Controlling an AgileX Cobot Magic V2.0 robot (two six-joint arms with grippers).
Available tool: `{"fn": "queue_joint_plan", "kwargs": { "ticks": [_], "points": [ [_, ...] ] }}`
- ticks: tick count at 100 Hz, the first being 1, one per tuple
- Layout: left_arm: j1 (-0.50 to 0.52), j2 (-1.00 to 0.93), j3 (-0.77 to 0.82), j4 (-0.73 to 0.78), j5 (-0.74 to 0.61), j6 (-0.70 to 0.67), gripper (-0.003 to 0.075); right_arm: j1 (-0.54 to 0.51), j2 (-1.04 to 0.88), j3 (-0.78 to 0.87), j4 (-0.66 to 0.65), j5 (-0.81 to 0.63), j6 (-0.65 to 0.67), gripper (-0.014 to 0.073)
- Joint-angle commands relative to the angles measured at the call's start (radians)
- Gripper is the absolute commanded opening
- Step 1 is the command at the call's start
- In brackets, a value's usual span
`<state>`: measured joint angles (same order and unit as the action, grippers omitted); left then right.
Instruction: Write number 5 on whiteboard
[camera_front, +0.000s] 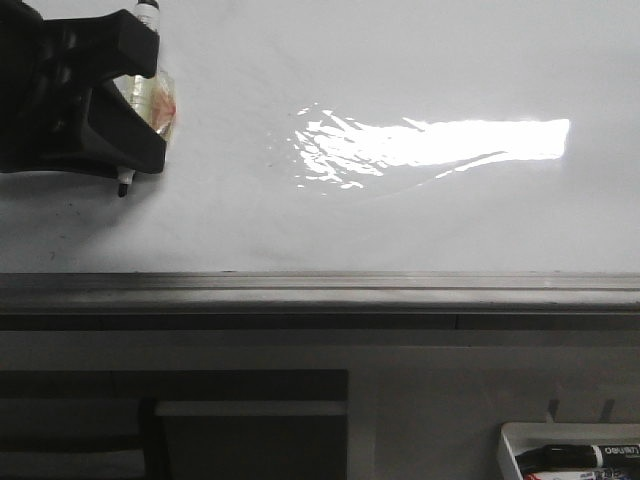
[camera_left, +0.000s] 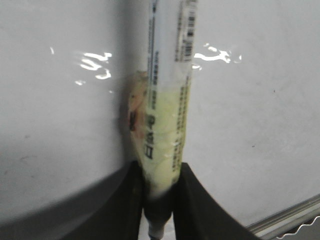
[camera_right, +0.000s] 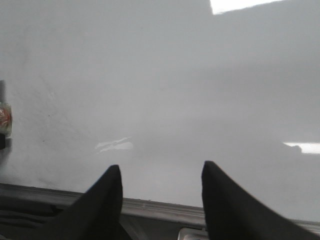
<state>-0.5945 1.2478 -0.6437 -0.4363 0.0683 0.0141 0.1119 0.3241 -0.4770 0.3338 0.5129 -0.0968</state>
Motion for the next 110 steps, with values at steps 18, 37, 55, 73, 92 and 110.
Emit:
{"fn": "queue_joint_plan", "kwargs": {
  "ticks": [18,37,55,73,92,110],
  "points": [
    [0.001,-0.061,-0.025,0.174,0.076,-0.002,-0.0020,0.000,0.039,-0.038,0.138,0.069,-0.189,0.0324],
    [-0.060,-0.139,-0.025,0.266,0.242,0.172,-0.0020,0.059,0.111,-0.040,0.413,0.120,-0.522,0.0324],
    [-0.189,-0.183,-0.025,0.266,0.306,0.448,-0.0020,0.147,0.207,-0.081,0.479,0.219,-0.752,0.0324],
    [-0.310,-0.190,-0.025,0.266,0.351,0.685,-0.0020,0.249,0.277,-0.154,0.486,0.219,-0.854,0.0325],
    [-0.358,-0.190,-0.034,0.274,0.336,0.729,-0.0020,0.347,0.347,-0.214,0.494,0.219,-0.916,0.0338],
    [-0.358,-0.190,-0.079,0.297,0.335,0.763,-0.0020,0.393,0.409,-0.230,0.578,0.219,-1.040,0.0337]
  ]
}}
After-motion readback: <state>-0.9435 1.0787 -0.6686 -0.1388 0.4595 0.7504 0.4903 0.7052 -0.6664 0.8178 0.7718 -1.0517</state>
